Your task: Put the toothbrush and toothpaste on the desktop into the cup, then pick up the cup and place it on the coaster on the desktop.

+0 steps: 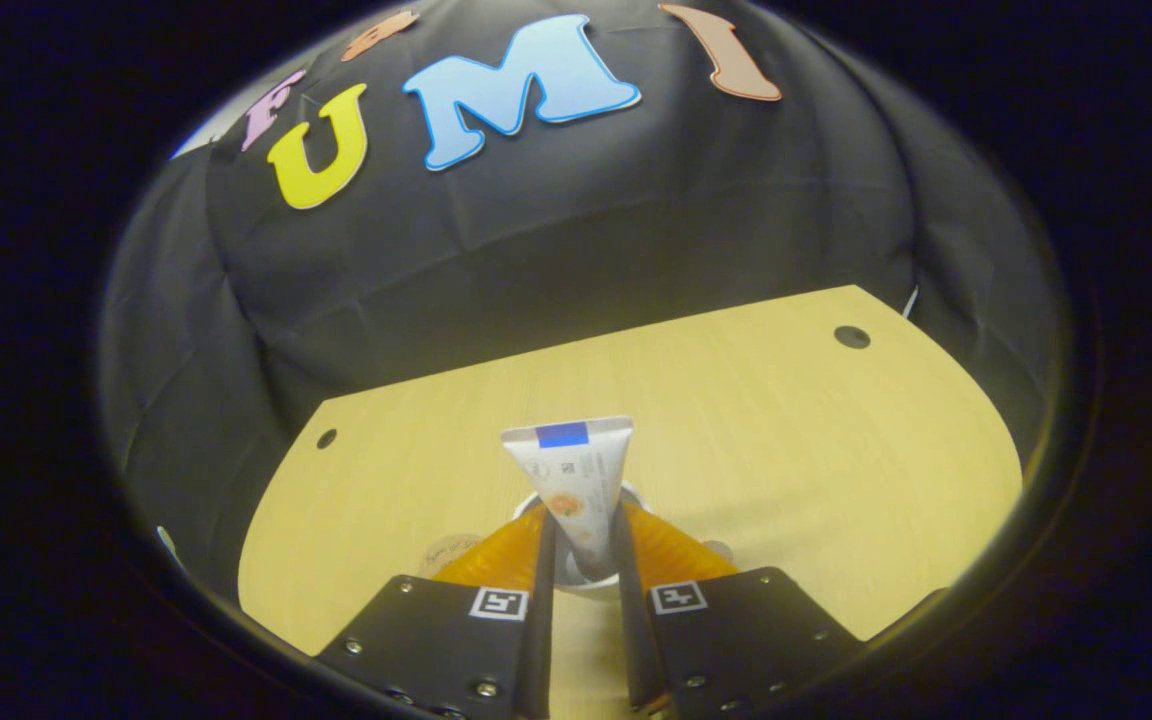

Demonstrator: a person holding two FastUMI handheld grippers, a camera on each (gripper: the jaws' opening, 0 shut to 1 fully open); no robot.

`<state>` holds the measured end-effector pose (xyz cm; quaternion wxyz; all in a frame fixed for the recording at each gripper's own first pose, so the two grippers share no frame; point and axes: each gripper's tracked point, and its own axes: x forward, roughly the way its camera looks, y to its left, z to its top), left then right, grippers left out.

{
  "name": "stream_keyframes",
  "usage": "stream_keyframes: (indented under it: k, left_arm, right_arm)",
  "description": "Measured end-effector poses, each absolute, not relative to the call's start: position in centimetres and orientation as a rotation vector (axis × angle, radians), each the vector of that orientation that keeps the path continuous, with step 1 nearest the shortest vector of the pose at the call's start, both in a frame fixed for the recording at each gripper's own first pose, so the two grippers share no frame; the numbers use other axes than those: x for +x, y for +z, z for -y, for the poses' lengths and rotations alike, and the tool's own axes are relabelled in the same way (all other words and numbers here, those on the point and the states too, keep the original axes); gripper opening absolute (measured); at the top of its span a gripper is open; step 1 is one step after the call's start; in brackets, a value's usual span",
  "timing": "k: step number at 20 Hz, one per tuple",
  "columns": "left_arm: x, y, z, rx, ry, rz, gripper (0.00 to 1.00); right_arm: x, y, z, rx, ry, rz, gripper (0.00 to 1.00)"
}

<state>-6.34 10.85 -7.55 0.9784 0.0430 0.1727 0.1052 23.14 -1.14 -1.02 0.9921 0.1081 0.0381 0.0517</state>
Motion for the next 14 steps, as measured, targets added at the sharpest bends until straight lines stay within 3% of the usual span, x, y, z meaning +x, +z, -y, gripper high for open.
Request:
stream_keyframes:
  k: [2, 4, 6, 9, 11, 12, 14]
  left_arm:
    - [-6.4, -7.5, -10.7, 0.079, 0.205, -0.339, 0.08]
    - [-6.5, -7.4, -10.4, 0.076, 0.197, -0.33, 0.08]
    - [-6.3, -7.1, -10.1, 0.077, 0.183, -0.317, 0.08]
    - [-5.6, -6.6, -9.1, 0.08, 0.152, -0.301, 0.08]
    - [-5.0, -6.1, -8.3, 0.086, 0.126, -0.285, 0.08]
    - [-4.6, -5.9, -7.7, 0.087, 0.11, -0.275, 0.08]
    - [-3.8, -5.3, -6.5, 0.091, 0.079, -0.256, 0.08]
  right_arm:
    - [22.5, -0.7, 0.8, 0.212, 0.11, -0.077, 0.55]
    - [21.7, -0.4, 1.0, 0.206, 0.102, -0.06, 0.64]
    - [20.7, 0.4, 1.3, 0.222, 0.101, -0.04, 0.8]
    - [18.7, 2.1, 2.9, 0.253, 0.076, 0.006, 0.83]
    - [17.2, 3.2, 4.4, 0.271, 0.058, 0.044, 0.78]
    - [16.5, 3.5, 5.1, 0.276, 0.049, 0.057, 0.83]
    - [15.2, 3.5, 6.9, 0.274, 0.021, 0.073, 0.83]
